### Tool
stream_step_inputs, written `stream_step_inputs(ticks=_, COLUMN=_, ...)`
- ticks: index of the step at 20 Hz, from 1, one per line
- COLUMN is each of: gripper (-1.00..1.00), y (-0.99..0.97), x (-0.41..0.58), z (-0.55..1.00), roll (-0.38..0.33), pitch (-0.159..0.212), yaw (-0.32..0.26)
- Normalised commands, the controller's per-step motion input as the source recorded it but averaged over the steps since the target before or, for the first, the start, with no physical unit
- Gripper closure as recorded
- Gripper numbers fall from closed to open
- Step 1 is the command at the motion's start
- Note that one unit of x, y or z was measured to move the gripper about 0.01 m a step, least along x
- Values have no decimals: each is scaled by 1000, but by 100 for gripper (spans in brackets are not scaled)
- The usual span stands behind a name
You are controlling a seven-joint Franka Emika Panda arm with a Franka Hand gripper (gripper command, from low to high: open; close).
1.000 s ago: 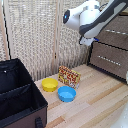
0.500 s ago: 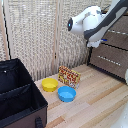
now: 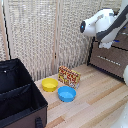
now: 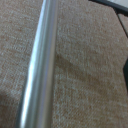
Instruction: With caution, bring your gripper towards the upper drawer's hold. Grasp the drawer hold tightly with your gripper tool. Pull the drawer in your direction to reveal the contents of the top drawer.
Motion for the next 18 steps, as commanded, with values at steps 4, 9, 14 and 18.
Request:
stream_step_inputs(ticks=4, gripper=100, y=-116, x=64, z=0, roll=19, pitch=1, yaw=-41)
stream_step_inputs(ticks=9, gripper=100, y=-25, x=3, z=3, roll=-6, pitch=0, yaw=10)
stream_step_inputs(ticks=14, gripper=100, y=23, x=2, z=191, roll=-78, pitch=0, yaw=13)
stream_step_inputs(ticks=18, gripper=100, y=372, x=12, z=199, roll=0, pitch=-7, yaw=0)
